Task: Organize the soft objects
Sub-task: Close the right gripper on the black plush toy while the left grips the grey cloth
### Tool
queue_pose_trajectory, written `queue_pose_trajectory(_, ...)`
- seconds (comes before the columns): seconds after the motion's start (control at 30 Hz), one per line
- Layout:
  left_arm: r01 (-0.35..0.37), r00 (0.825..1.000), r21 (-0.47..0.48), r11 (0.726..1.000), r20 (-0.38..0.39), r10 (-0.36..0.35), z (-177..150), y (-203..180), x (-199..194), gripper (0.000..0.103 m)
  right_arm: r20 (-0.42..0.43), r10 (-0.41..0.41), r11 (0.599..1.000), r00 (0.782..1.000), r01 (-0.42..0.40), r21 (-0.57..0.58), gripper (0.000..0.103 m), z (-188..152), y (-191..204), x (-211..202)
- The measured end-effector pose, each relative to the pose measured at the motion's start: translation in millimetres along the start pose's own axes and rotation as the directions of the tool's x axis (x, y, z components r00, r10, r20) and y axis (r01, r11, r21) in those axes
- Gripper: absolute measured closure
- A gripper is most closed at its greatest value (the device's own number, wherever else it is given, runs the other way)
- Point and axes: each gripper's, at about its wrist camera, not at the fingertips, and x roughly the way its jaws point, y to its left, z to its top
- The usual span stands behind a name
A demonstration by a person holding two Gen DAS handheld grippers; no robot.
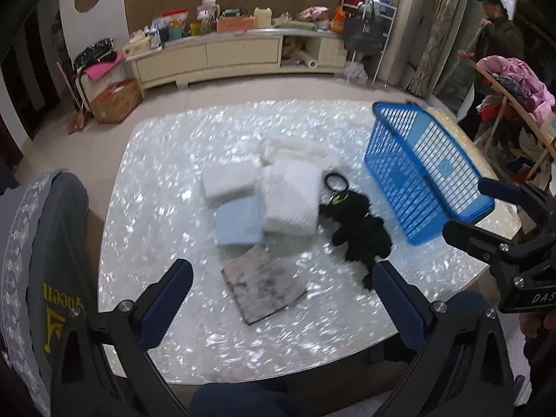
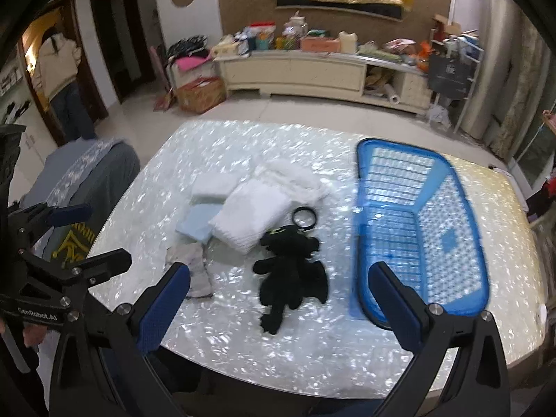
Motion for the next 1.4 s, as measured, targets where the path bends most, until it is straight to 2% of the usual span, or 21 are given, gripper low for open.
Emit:
queue_pose_trajectory(0.13, 0.02, 0.999, -0.032, 0.999, -0.048, -0.022, -8.0, 16.4, 13.4, 0.0, -0.048, 0.028, 0.999, 0.998, -0.03, -0.034, 0.001, 4.0, 16.6, 16.1)
queue_pose_trajectory(0.23, 0.034, 0.997, -0.077, 0.996, -0.065, -0.039, -11.3, 26.9, 20.9, 0.0, -0.087, 0.049, 0.997, 0.995, -0.054, -0.056, 0.008, 5.8, 24.9, 28.6)
queue_pose_trajectory(0.3, 0.051, 0.995, -0.111, 0.992, -0.082, -0.061, -13.7, 34.9, 28.4, 0.0, -0.122, 0.065, 0.995, 0.99, -0.073, -0.066, 0.008, 5.5, 30.9, 40.7)
queue_pose_trajectory(0.47, 0.029, 0.992, -0.122, 0.992, -0.117, -0.043, -17.5, 45.3, 47.4, 0.0, -0.163, 0.078, 0.993, 0.984, -0.09, -0.07, 0.008, 7.1, 37.9, 58.9)
queue_pose_trajectory(0.93, 0.009, 0.963, -0.16, 0.987, -0.263, -0.051, -37.2, 64.1, 125.5, 0.0, -0.276, 0.0, 0.995, 0.961, -0.026, -0.091, 0.008, 1.1, 38.4, 124.4)
queue_pose_trajectory(1.1, -0.025, 0.957, -0.154, 0.988, -0.289, -0.021, -41.4, 69.3, 143.3, 0.0, -0.295, -0.024, 0.996, 0.955, -0.003, -0.087, 0.008, -1.1, 31.0, 139.4)
queue_pose_trajectory(1.23, -0.026, 0.953, -0.189, 0.982, -0.3, -0.032, -41.7, 75.7, 154.2, 0.0, -0.307, -0.033, 0.997, 0.951, 0.01, -0.075, 0.008, -1.4, 22.6, 150.7)
queue_pose_trajectory(1.4, -0.037, 0.953, -0.18, 0.983, -0.303, -0.02, -36.3, 78.0, 167.7, 0.0, -0.323, -0.044, 0.998, 0.945, 0.028, -0.055, 0.008, -3.7, 11.9, 161.6)
